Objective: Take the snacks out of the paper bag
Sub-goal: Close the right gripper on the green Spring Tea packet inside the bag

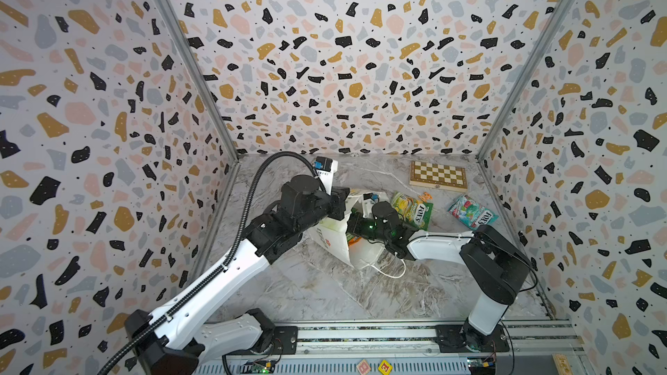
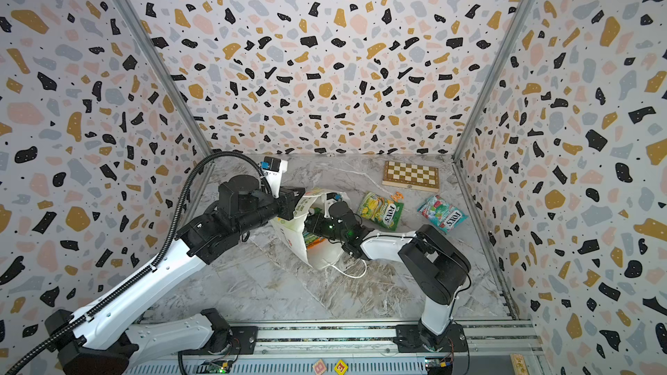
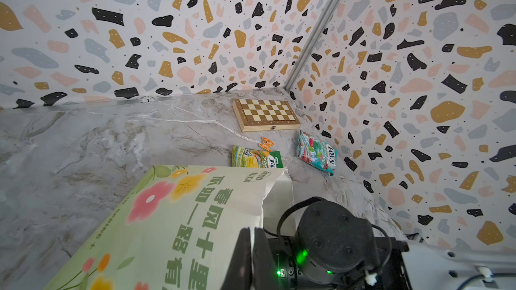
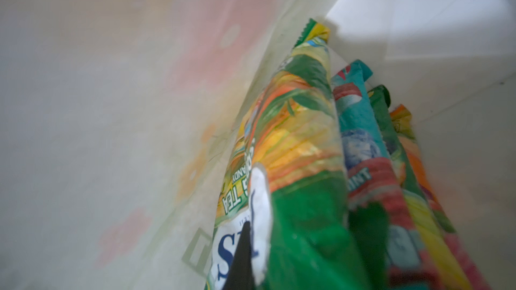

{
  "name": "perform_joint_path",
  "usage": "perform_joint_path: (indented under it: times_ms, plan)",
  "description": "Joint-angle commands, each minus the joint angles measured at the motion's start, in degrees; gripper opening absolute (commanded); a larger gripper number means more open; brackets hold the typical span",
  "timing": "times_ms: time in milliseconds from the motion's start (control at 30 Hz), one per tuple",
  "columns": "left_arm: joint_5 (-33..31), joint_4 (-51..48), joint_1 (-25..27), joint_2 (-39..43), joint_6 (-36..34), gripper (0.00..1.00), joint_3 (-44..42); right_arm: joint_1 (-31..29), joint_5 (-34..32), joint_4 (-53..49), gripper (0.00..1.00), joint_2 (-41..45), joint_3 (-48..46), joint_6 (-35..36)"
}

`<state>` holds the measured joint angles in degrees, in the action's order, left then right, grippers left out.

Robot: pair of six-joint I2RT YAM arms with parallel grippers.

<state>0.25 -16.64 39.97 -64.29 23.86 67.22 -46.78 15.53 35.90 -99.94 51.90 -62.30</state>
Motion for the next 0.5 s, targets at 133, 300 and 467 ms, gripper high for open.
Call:
perform_joint_path:
  times_ms: [133, 300, 467]
  plan:
    - [-5.91, 0.65, 0.20, 0.86, 1.50, 0.00, -0.52, 0.03, 0.81, -5.14, 0.00, 5.03, 0.22, 9.25]
    - [-7.19, 0.47, 0.19, 0.66, 2.07, 0.00, -0.73, -0.62, 1.07, -8.26, 0.00, 8.03, -0.16, 15.10]
    - [-7.27, 0.12, 0.24, 0.44, 2.07, 0.00, -0.69, -0.83, 0.73, -10.70, 0.00, 12.04, -1.68, 20.35]
